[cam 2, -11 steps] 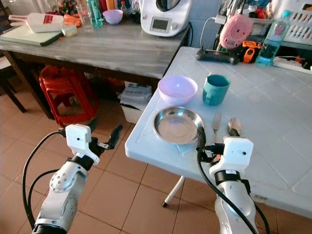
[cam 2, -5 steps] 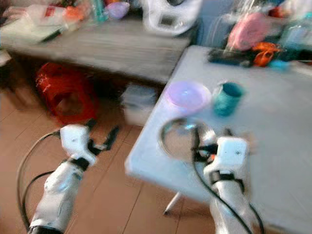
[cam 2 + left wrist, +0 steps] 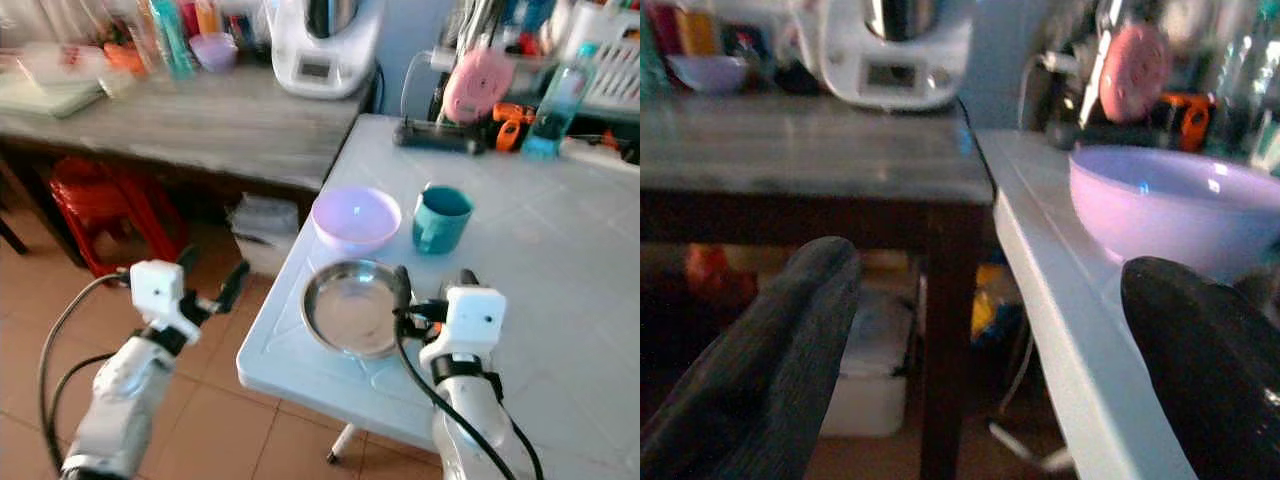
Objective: Setting the table
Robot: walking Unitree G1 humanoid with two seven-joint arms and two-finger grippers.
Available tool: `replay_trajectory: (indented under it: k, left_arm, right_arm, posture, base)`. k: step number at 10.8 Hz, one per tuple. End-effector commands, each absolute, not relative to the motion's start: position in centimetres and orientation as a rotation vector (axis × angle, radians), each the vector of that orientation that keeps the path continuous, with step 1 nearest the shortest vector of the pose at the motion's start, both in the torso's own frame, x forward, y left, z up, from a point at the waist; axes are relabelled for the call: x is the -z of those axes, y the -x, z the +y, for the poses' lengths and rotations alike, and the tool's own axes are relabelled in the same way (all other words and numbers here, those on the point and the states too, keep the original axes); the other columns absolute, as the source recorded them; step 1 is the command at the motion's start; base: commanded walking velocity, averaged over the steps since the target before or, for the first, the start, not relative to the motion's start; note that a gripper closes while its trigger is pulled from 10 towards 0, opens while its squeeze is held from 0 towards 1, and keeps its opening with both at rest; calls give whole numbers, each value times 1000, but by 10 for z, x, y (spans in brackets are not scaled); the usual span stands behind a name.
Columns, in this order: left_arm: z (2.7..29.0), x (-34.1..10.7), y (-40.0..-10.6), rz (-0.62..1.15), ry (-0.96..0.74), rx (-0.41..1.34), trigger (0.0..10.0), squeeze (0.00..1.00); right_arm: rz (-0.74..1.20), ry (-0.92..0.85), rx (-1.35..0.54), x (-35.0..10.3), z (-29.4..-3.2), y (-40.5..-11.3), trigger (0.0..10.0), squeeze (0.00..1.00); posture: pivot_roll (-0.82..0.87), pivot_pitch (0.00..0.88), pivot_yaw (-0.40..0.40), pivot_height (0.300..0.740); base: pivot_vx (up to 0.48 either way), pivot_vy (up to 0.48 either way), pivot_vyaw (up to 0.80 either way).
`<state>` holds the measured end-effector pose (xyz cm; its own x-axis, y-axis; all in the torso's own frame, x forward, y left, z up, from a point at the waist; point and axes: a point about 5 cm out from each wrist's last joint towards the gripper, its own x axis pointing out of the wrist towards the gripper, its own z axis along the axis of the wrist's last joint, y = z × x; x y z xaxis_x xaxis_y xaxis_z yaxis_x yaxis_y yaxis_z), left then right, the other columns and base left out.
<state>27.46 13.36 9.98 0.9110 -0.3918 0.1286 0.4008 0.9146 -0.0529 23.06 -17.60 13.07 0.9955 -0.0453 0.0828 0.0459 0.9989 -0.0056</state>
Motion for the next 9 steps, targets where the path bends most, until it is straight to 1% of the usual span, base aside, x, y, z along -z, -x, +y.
replay_trajectory:
  k: [1,2,4,6,7,8,9]
  left_arm:
    - [129,-103,-270,-130,71,468,10000,0]
    - [131,-104,-266,-137,61,520,10000,0]
    - [133,-106,-251,-120,39,700,10000,0]
    - [137,-100,-246,-89,47,714,10000,0]
    - [135,-100,-245,-94,56,767,10000,0]
    - [136,-100,-245,-103,52,782,10000,0]
    - [139,-93,-245,-87,49,761,10000,0]
  right_arm:
    - [-83,11,50,-132,-177,-229,10000,0]
    - [-69,20,53,-129,-178,-227,10000,0]
    - [-38,19,62,-124,-180,-222,10000,0]
    - [-19,-1,59,-122,-180,-222,10000,0]
    - [-8,-12,63,-121,-181,-221,10000,0]
    - [3,-18,69,-119,-182,-221,10000,0]
    - [24,-23,75,-117,-184,-221,10000,0]
  posture:
    - [-15,64,21,740]
    - [-15,64,21,740]
    - [-9,69,16,740]
    - [-11,74,16,740]
    - [-11,74,16,740]
    - [-15,75,17,740]
    - [-17,74,16,740]
  base:
    - [0,0,0]
    - [0,0,0]
    - [0,0,0]
    - [0,0,0]
    - [0,0,0]
    - [0,0,0]
    - [0,0,0]
